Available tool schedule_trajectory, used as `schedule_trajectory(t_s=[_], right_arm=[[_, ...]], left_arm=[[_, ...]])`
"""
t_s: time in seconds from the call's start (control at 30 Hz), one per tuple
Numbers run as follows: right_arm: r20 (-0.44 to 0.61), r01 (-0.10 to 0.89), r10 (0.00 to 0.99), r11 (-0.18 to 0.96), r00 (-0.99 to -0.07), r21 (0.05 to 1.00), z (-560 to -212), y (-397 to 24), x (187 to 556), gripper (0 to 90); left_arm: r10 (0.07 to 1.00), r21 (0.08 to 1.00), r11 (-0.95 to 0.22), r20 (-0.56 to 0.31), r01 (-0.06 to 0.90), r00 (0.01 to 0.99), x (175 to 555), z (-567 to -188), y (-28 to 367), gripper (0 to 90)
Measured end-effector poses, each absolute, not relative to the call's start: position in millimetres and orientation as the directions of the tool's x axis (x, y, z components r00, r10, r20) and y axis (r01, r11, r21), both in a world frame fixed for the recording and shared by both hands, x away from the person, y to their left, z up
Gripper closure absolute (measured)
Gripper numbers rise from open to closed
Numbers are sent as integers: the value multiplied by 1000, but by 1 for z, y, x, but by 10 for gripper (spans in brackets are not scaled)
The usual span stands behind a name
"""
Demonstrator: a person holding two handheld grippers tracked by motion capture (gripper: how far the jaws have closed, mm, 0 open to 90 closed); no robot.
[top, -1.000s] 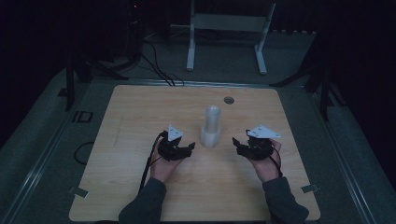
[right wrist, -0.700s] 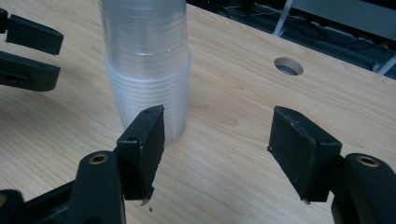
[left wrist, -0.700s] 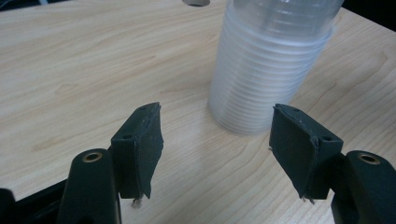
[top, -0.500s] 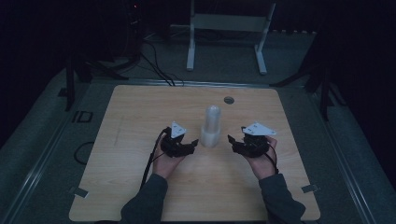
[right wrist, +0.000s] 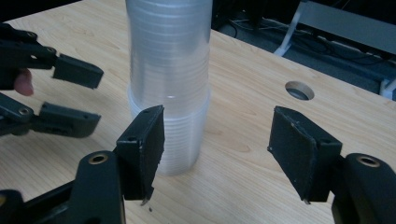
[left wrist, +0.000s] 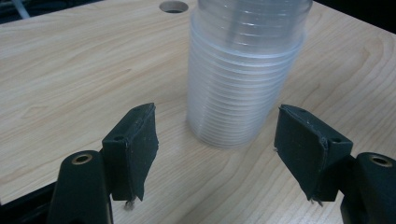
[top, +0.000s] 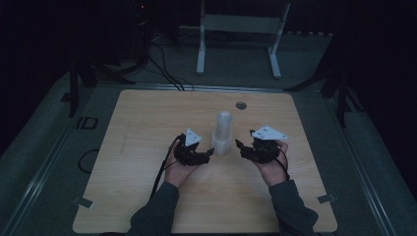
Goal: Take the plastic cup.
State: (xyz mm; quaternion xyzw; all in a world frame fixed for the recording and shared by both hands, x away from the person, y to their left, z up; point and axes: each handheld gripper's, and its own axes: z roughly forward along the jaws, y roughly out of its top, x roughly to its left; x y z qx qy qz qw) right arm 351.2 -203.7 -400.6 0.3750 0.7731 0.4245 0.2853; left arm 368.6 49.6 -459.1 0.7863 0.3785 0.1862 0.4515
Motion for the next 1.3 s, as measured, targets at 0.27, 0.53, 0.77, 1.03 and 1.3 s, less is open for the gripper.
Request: schedule_trajectory(t_s=[0.27, 0.53, 0.77, 1.03, 1.3], right_arm=[[-109, 329, 817, 345, -566, 879, -394, -200, 353, 353], [-59, 335, 809, 308, -585, 891, -390, -200, 357, 353], [-65, 327, 805, 312, -590, 892, -387, -194, 359, 349], [-67, 325, 799, 317, -598, 891, -387, -188, 363, 345], [-58, 325, 800, 307, -597, 895, -386, -185, 366, 340]], left_arm=[[749, 849, -334, -25, 410, 663, 372, -458, 42, 269], [745, 850, -333, -27, 407, 666, 376, -460, 38, 229], [750, 850, -334, -22, 408, 661, 378, -463, 35, 168], [742, 864, -326, -17, 384, 670, 381, -463, 27, 168], [739, 871, -313, -26, 377, 674, 386, -463, 18, 167]])
